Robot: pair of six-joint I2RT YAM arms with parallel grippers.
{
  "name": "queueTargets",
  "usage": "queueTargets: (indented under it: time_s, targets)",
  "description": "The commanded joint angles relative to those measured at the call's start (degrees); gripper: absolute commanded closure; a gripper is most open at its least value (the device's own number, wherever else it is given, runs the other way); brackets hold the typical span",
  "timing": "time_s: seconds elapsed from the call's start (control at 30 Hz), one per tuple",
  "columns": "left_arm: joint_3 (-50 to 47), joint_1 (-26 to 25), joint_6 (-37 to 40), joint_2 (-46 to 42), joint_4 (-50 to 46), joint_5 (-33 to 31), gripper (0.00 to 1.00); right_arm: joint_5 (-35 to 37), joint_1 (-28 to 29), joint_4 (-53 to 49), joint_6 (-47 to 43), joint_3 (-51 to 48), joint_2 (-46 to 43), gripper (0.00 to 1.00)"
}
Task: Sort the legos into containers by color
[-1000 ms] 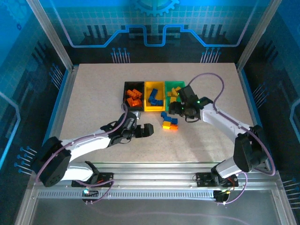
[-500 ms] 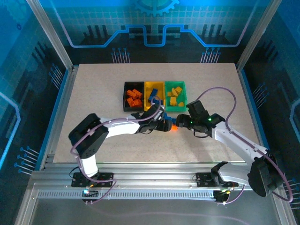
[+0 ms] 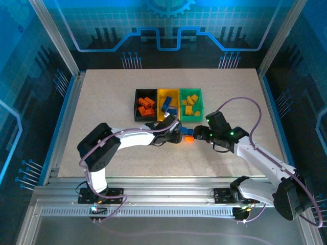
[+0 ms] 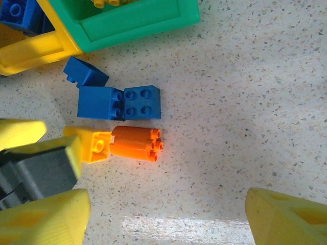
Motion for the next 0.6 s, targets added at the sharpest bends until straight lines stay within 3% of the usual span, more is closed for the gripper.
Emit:
queueTargets:
  time_s: [0.0,0.17,0.3,0.57]
  targets:
    - [-5.7,-0.2,1.0,-5.4,-5.3,-4.0,0.32,-0.4,-0.6,1.4,1.1,0.1,-0.3,0.19]
    - [-7.6,-0.4,0.3,-11.4,-4.9,-0.9,0.22,-1.1,-0.6,2.1,1.1,-0.2,-0.1,0.19]
    - [-5.2,-1.5,-0.2,-9.5,-2.9,3.4,0.17,-0.7,-0.6,1.8,1.1,-0.3,-0.4,0.18]
    - [-3.7,-1.5,-2.1,-2.5,-3.7,2.6,0.44,-0.4,-1.7,0.4,0.8,-1.1,-2.9,0.17]
